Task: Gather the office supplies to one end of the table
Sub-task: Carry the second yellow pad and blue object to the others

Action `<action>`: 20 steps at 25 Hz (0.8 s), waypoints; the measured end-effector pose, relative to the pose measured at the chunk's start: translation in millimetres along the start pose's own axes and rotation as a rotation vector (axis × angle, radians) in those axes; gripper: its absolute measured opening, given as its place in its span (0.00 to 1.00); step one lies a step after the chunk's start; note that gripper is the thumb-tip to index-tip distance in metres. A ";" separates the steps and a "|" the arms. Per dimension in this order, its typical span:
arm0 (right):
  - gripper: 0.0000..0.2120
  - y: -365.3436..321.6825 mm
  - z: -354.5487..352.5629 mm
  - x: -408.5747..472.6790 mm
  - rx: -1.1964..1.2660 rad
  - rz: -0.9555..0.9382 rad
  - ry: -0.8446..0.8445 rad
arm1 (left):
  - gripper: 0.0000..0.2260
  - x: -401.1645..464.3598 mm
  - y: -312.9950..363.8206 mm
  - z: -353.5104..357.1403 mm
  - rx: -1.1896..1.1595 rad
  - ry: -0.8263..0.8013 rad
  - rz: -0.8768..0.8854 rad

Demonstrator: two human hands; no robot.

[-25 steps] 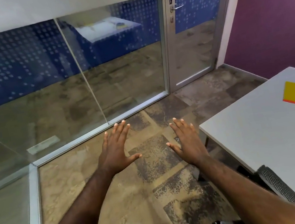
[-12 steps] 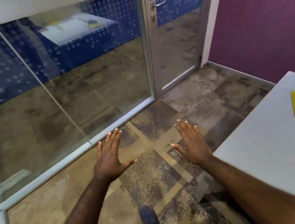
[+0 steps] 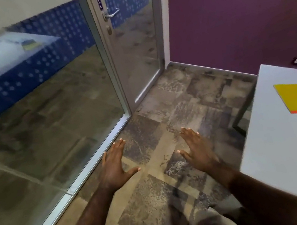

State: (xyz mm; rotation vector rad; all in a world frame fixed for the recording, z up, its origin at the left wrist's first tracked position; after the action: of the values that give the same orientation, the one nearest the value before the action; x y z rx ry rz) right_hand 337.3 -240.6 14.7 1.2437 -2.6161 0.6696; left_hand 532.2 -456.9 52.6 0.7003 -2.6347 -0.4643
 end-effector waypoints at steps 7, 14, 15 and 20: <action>0.30 71.5 33.7 88.5 0.010 0.209 0.101 | 0.48 156.9 16.0 72.7 -0.076 -0.091 0.174; 0.30 185.1 52.6 193.3 -0.009 0.361 0.158 | 0.47 321.3 73.6 158.5 -0.071 -0.205 0.351; 0.30 199.0 51.3 210.1 0.002 0.384 0.181 | 0.47 343.7 83.0 166.9 -0.070 -0.196 0.379; 0.30 259.8 35.6 286.0 0.036 0.469 0.267 | 0.47 445.3 126.7 205.9 -0.103 -0.201 0.432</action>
State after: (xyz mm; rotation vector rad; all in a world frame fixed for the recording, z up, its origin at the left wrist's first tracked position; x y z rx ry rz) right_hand -43.6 -312.0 -5.1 0.4926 -2.6806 0.8858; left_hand 33.0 -543.2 42.6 0.0437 -2.8133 -0.5574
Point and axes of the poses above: each hand's wrist, its own x-axis towards the middle knuckle, its own z-axis out of the palm, y = z × x, the point moved 8 cm from there along x, towards the middle knuckle, and after that the axes turned 14 degrees about y, right-handed, at the moved point
